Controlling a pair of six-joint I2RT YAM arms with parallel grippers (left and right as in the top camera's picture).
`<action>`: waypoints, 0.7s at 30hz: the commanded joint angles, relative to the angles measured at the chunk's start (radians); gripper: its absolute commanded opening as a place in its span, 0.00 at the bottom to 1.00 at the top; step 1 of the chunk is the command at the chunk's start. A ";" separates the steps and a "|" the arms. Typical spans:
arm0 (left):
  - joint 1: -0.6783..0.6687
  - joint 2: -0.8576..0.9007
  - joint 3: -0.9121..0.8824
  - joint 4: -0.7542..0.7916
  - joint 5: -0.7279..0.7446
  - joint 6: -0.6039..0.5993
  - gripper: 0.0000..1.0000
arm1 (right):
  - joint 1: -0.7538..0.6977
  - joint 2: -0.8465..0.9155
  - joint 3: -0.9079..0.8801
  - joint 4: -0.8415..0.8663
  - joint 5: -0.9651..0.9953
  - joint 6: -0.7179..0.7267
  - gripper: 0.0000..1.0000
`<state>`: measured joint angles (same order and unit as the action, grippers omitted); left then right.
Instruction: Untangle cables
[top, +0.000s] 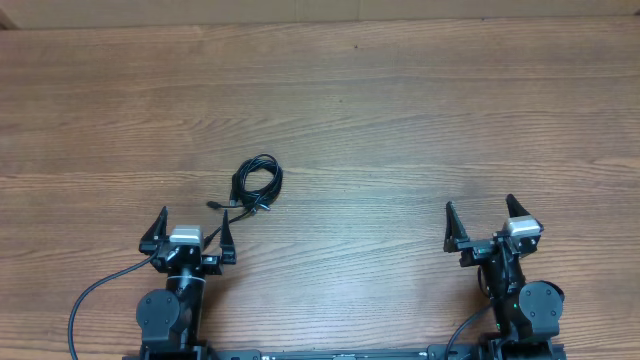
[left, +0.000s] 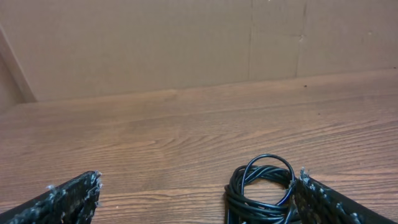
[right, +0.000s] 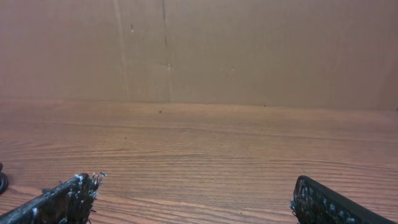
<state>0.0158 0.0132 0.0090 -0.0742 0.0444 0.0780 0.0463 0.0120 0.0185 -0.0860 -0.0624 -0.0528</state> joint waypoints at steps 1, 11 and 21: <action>0.010 -0.009 -0.004 -0.002 -0.011 0.001 1.00 | -0.001 -0.009 -0.011 0.005 0.009 -0.005 1.00; 0.010 -0.009 -0.004 -0.002 -0.011 0.001 1.00 | -0.001 -0.009 -0.011 0.005 0.009 -0.004 1.00; 0.010 -0.009 -0.004 -0.003 -0.033 0.001 0.99 | -0.001 -0.009 -0.011 0.005 0.009 -0.004 1.00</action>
<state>0.0158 0.0132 0.0090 -0.0750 0.0261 0.0780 0.0463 0.0120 0.0185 -0.0864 -0.0624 -0.0536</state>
